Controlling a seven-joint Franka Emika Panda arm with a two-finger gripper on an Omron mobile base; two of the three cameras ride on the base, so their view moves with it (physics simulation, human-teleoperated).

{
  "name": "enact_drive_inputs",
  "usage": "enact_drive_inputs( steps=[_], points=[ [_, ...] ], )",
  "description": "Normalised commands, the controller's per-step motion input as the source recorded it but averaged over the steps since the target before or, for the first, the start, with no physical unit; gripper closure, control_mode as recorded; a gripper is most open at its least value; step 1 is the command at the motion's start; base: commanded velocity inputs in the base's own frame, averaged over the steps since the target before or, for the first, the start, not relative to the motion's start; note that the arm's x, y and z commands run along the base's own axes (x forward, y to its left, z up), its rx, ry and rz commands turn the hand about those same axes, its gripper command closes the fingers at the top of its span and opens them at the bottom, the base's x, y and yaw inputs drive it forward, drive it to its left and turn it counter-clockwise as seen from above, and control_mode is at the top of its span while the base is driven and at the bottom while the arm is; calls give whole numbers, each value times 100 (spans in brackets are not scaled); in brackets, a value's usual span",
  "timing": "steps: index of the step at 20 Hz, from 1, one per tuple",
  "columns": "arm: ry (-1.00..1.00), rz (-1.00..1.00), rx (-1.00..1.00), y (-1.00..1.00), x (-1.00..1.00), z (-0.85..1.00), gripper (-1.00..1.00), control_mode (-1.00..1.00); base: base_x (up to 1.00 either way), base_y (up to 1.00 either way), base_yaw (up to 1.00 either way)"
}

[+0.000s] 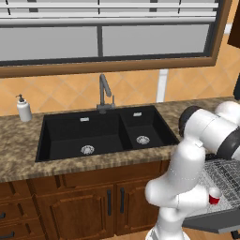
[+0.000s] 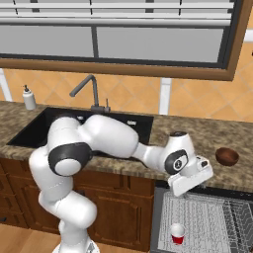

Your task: Pick up the cup and bowl from the counter, place them in the dishwasher, and close the dishwasher door.

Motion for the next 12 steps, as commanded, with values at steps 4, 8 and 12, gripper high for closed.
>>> enact_drive_inputs(
  steps=[4,8,12],
  points=[
    [3,-3,26,-7,0,100,-100,-100,0,0,0],
    [-5,0,65,-28,0,79,-100,-100,0,0,0],
    [-25,-1,20,5,11,39,-100,-100,0,0,0]
  ],
)
